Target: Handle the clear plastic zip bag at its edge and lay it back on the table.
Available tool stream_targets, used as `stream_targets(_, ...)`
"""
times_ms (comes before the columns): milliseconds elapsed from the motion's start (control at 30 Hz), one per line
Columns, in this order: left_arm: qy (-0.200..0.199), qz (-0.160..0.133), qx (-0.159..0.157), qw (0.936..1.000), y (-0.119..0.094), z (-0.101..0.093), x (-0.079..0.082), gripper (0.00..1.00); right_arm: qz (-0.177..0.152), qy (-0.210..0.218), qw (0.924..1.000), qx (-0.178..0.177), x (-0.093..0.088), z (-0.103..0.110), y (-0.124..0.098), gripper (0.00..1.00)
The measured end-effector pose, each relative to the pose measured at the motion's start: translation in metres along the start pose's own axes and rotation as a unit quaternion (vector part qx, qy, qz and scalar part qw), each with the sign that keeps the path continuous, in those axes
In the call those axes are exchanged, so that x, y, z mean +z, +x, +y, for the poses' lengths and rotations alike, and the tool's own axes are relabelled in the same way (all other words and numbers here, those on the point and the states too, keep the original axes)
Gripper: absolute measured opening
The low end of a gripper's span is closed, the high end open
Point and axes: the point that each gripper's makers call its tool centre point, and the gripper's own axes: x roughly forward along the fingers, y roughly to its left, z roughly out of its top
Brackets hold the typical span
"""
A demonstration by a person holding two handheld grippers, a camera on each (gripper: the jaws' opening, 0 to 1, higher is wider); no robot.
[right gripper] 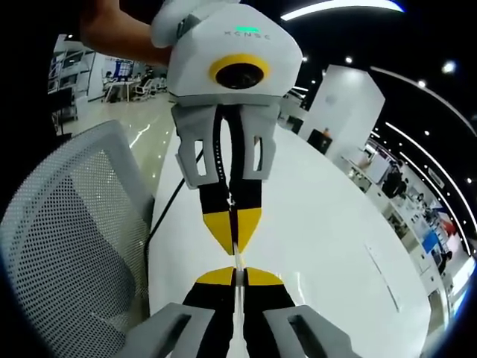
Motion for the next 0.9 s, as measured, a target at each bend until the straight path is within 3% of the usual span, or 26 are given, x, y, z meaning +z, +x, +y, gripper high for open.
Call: stream_targets(900,0.0,0.004,0.002,1.0,-0.0036,0.0035,-0.0002,0.0,-0.002,0.002,1.0,-0.005,-0.0003,-0.0034,-0.0018,0.0)
